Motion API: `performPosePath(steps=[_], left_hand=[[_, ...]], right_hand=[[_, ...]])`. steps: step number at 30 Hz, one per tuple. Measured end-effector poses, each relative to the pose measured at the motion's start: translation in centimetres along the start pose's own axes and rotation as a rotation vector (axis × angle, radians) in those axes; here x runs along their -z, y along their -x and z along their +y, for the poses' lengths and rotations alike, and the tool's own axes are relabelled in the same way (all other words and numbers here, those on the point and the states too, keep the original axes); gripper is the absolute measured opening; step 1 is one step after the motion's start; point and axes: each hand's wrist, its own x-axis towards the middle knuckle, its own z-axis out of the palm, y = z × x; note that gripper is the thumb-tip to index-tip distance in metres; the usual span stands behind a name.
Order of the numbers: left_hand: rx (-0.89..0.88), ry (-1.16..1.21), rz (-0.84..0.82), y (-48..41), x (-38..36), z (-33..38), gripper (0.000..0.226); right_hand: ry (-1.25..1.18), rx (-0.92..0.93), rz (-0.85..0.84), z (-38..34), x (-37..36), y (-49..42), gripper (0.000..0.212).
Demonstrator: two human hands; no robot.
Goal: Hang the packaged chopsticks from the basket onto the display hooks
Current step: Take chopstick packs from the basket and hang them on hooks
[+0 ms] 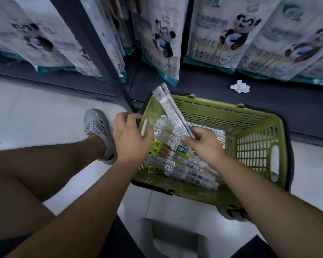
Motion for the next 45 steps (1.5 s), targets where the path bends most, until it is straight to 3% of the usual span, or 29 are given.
performPosePath(steps=[2,4,7,10,11,14,20,22,26,30,34,37,39,45], left_hand=[[0.131,0.323,-0.233,-0.5,0.2,1.9,0.034],[0.345,0.641,-0.414,-0.5,0.2,3.2,0.034],[0.546,0.886,-0.38,-0.5,0.0,3.2,0.03],[0.656,1.03,-0.273,-1.1,0.6,2.2,0.026],[0.677,1.059,-0.245,-1.6,1.0,1.7,0.021],[0.681,0.955,-0.242,-2.6,1.5,0.3,0.022],[0.563,0.857,-0.281,-2.3,0.7,0.1,0.01],[0.564,0.87,-0.274,-2.2,0.4,-0.2,0.009],[0.61,0.897,-0.252,-2.4,0.1,-0.5,0.015],[0.598,0.864,-0.256,-2.6,-0.1,-0.5,0.018],[0.586,0.849,-0.278,-2.6,-0.1,-0.4,0.016],[0.584,0.844,-0.298,-2.6,0.0,-0.1,0.014],[0.563,0.807,-0.297,-2.5,-0.2,0.2,0.01],[0.57,0.724,-0.323,-1.4,-1.1,2.0,0.015]], right_hand=[[-0.101,-0.024,-0.152,-2.4,-0.7,0.5,0.01],[-0.03,0.017,-0.25,-3.7,-1.8,0.6,0.021],[0.049,-0.009,-0.322,-4.0,-3.0,0.4,0.032],[-0.095,-0.19,-0.29,-2.2,-2.9,-0.2,0.029],[-0.054,-0.196,-0.211,-1.1,-2.6,-0.7,0.028],[0.381,-0.151,-0.027,3.0,-1.4,-2.2,0.027],[0.734,-0.096,-0.128,6.9,-2.1,-5.5,0.081],[0.861,-0.075,-0.13,7.0,-2.7,-6.3,0.086],[1.007,-0.046,-0.125,6.7,-3.0,-6.7,0.075],[0.909,-0.012,-0.125,6.7,-2.8,-6.8,0.055],[0.804,-0.075,-0.148,5.8,-1.5,-6.6,0.048],[0.617,-0.06,-0.09,4.7,-0.4,-5.7,0.009],[0.469,-0.038,-0.052,3.1,0.4,-4.6,0.016],[0.162,0.008,-0.053,-4.0,0.6,-1.8,0.009]])
